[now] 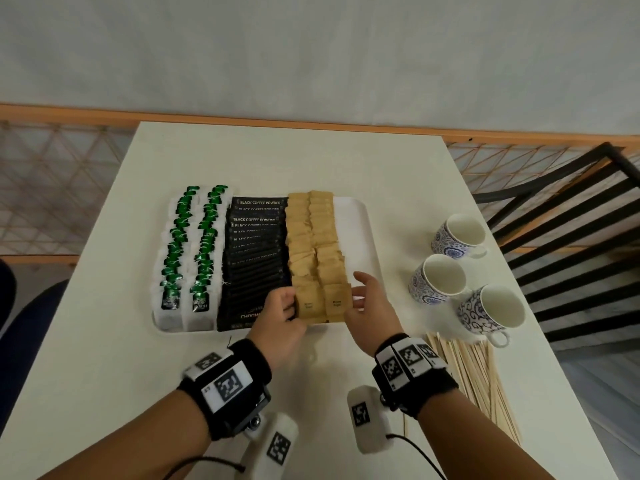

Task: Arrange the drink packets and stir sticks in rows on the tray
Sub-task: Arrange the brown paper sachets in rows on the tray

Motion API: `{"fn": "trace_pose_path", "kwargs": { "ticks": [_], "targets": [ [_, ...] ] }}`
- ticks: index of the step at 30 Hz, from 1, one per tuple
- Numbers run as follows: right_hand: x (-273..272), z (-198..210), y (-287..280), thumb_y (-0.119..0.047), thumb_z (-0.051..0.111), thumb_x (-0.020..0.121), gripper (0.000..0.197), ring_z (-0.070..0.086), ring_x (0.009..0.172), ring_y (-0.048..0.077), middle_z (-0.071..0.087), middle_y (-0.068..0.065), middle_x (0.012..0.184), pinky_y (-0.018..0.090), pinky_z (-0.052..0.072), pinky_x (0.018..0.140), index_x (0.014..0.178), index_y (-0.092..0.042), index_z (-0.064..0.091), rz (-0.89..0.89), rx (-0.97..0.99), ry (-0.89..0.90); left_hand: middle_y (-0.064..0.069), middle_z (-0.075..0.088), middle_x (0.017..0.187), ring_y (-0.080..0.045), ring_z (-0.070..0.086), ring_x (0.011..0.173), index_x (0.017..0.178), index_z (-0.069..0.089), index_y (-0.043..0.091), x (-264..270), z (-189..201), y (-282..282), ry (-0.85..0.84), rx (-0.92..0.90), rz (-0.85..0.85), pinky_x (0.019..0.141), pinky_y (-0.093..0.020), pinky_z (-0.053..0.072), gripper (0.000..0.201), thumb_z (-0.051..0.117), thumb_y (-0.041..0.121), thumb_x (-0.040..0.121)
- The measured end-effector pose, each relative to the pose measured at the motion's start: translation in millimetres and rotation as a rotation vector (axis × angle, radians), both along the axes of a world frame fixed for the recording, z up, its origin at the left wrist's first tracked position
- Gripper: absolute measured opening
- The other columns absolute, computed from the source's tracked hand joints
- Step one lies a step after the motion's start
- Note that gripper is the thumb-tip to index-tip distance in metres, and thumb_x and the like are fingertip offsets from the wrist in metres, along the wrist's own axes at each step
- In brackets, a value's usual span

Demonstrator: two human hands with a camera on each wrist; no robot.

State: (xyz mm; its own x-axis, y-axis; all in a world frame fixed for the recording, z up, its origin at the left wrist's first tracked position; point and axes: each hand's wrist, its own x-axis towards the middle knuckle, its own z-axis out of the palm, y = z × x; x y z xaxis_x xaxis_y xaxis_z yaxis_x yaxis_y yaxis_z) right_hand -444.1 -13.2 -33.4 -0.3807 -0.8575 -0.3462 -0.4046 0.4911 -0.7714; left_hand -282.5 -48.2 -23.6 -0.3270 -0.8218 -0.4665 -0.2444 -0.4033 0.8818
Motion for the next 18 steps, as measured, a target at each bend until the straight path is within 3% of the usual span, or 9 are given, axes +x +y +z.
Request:
{"fn": "trace_pose_path", "kwargs": {
  "ticks": [4,9,12,15,18],
  "targets": [
    [1,0,4,-0.022,0.052,0.093,0.052,0.058,0.093,0.007,0.057,-0.002,0.121,0.020,0.045,0.078,0.141,-0.022,0.033,-0.007,-0.012,0.033,0.000,0.044,0.127,-0.016,0.041,0.127,0.129,0.038,0.011,-1,-3,-4,-0.014,-0.001,0.009,0.103,-0.027,0.036,0.049,0.052,-0.009,0.087],
    [2,-3,0,-0.023,0.053,0.088,0.056,0.060,0.100,0.013,0.056,-0.004,0.120,0.034,0.052,0.088,0.140,-0.024,0.033,0.015,0.003,0.092,-0.006,0.050,0.137,-0.017,0.049,0.125,0.133,0.039,0.009,-3,-3,-8,-0.031,0.001,0.000,0.106,-0.038,0.042,0.051,0.051,-0.006,0.086],
    [3,-2,-5,-0.020,0.054,0.087,0.059,0.056,0.111,0.018,0.053,-0.003,0.123,0.041,0.050,0.093,0.141,-0.025,0.032,0.024,0.023,0.115,-0.002,0.047,0.138,-0.013,0.049,0.121,0.134,0.038,0.010,-3,-2,-11,-0.045,-0.002,0.014,0.102,-0.034,0.045,0.051,0.053,-0.003,0.087],
    [1,1,-12,-0.016,0.056,0.086,0.065,0.044,0.126,0.019,0.043,0.002,0.139,0.039,0.041,0.105,0.145,-0.022,0.030,0.043,0.008,0.164,0.000,0.040,0.137,-0.014,0.043,0.126,0.138,0.036,0.013,-2,3,-20,-0.076,-0.031,0.028,0.095,-0.027,0.042,0.052,0.051,-0.001,0.090],
    [2,3,-19,-0.018,0.056,0.088,0.064,0.034,0.135,0.019,0.035,0.002,0.148,0.033,0.030,0.112,0.147,-0.021,0.029,0.130,-0.014,0.279,0.001,0.040,0.143,-0.014,0.038,0.132,0.140,0.037,0.018,-6,9,-28,-0.093,-0.104,-0.070,0.099,-0.025,0.037,0.054,0.045,-0.002,0.090]
  ]
}}
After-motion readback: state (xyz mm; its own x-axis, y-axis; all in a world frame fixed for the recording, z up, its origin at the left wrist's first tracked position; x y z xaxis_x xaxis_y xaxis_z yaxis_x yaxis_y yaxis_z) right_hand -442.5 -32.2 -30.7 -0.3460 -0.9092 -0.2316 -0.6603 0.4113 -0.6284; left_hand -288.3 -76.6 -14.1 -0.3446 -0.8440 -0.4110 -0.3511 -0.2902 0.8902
